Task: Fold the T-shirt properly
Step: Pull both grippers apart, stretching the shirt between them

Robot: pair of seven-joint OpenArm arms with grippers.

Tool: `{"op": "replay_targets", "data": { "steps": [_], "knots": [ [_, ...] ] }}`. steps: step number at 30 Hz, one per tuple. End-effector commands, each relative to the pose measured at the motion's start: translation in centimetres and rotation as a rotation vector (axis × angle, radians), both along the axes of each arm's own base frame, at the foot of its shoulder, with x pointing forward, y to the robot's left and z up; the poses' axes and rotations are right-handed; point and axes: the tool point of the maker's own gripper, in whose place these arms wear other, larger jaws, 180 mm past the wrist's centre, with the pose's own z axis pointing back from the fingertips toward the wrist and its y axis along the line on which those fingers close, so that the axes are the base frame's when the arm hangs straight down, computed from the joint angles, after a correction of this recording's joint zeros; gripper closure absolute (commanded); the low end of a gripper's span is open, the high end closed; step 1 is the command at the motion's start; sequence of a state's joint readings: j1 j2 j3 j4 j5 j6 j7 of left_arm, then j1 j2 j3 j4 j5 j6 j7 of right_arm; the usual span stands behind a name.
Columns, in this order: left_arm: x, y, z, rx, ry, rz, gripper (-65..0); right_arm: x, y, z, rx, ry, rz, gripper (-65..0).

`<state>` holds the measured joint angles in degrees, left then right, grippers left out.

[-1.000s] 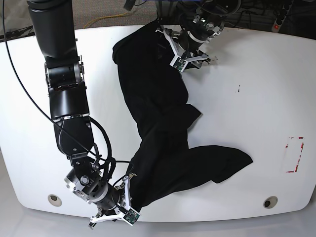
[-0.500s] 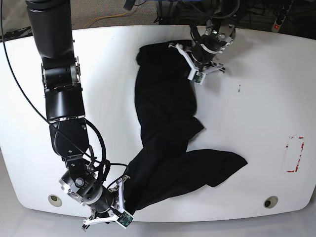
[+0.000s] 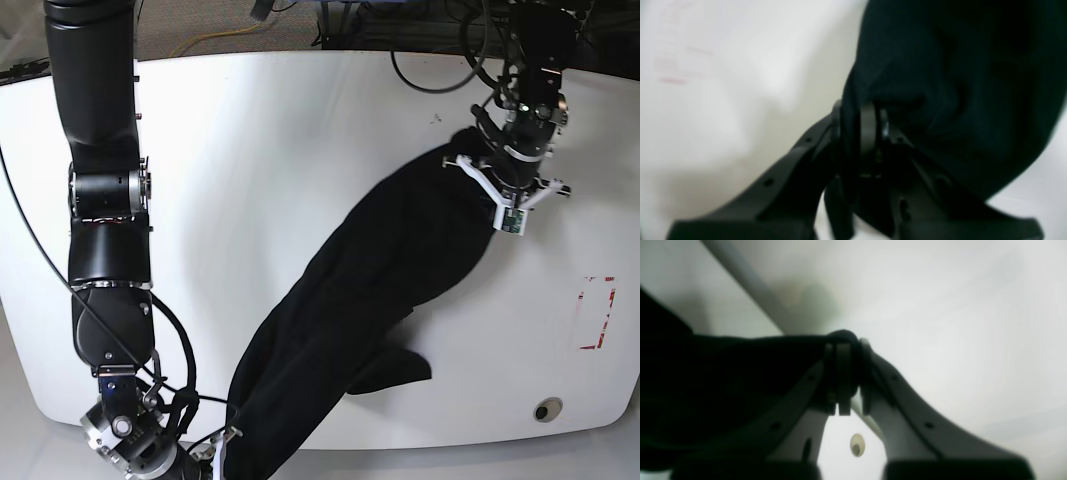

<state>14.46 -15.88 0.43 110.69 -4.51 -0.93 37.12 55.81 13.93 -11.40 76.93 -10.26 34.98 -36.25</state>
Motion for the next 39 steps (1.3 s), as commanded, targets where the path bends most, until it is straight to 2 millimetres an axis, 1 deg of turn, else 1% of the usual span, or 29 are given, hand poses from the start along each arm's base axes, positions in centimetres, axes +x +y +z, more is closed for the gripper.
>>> {"op": "replay_targets", "data": {
  "steps": [1,5,7,9,10,11,12,15,17,20,23,24,25,27,30,31,34,38,39],
  "knots": [
    [2.5,3.2,4.7,0.103,-0.098,-0.011,-2.9,0.0,-0.5,6.5,0.020,-0.134,-0.004,0.0],
    [4.3,7.3,9.3,0.184,-0.152,0.041,-2.9,-0.1,-1.2,9.6,0.006,-0.169,-0.037,0.0],
    [4.9,9.0,11.2,0.222,-0.158,0.064,-2.9,-0.2,-1.6,10.3,0.000,-0.173,-0.057,0.0],
    [5.2,10.3,12.4,0.272,-0.144,0.073,-2.9,-0.5,-2.6,10.7,0.003,-0.177,-0.078,0.0],
    [5.3,10.6,12.7,0.292,-0.131,0.070,-2.9,-0.8,-3.3,11.1,0.012,-0.189,-0.094,0.0],
    [5.4,10.8,12.9,0.304,-0.121,0.069,-2.9,-1.1,-3.8,11.2,0.020,-0.190,-0.110,0.0],
    [5.4,10.9,12.8,0.311,-0.110,0.067,-2.9,-1.2,-4.4,10.6,0.027,-0.177,-0.126,0.0],
    [5.2,10.8,12.4,0.322,-0.084,0.051,-2.9,-1.8,-6.0,8.2,0.057,-0.140,-0.169,0.0],
    [4.8,10.7,11.6,0.326,-0.061,0.039,-3.1,-2.3,-7.2,5.8,0.080,-0.102,-0.200,0.0],
    [3.2,10.7,9.0,0.328,0.013,0.024,-3.2,-3.6,-9.1,1.7,0.115,-0.042,-0.248,0.0],
    [1.5,10.7,6.7,0.329,0.085,0.011,-3.2,-5.3,-10.6,-3.6,0.152,0.037,-0.291,0.0],
    [0.7,10.7,5.7,0.329,0.115,0.006,-3.2,-6.0,-11.0,-5.6,0.161,0.071,-0.304,0.0],
    [-0.1,10.7,4.9,0.329,0.141,0.001,-3.2,-6.6,-11.0,-7.3,0.174,0.097,-0.308,0.0],
    [-1.6,10.6,3.3,0.329,0.193,-0.009,-3.3,-8.4,-11.6,-11.2,0.218,0.165,-0.344,0.0],
    [-3.2,10.6,1.8,0.329,0.246,-0.019,-3.3,-10.6,-12.6,-15.5,0.264,0.246,-0.392,0.0],
    [-3.9,10.6,1.1,0.328,0.271,-0.022,-3.3,-11.6,-12.8,-17.3,0.276,0.282,-0.408,0.0],
    [-5.6,10.7,-0.2,0.331,0.324,-0.032,-3.3,-14.1,-13.7,-21.2,0.302,0.364,-0.449,0.0],
    [-7.9,10.9,-1.7,0.334,0.390,-0.041,-3.2,-17.8,-14.7,-25.4,0.377,0.460,-0.487,0.0],
    [-8.3,10.9,-2.0,0.334,0.402,-0.042,-3.2,-18.5,-15.0,-26.1,0.387,0.474,-0.497,0.0]
  ]
}}
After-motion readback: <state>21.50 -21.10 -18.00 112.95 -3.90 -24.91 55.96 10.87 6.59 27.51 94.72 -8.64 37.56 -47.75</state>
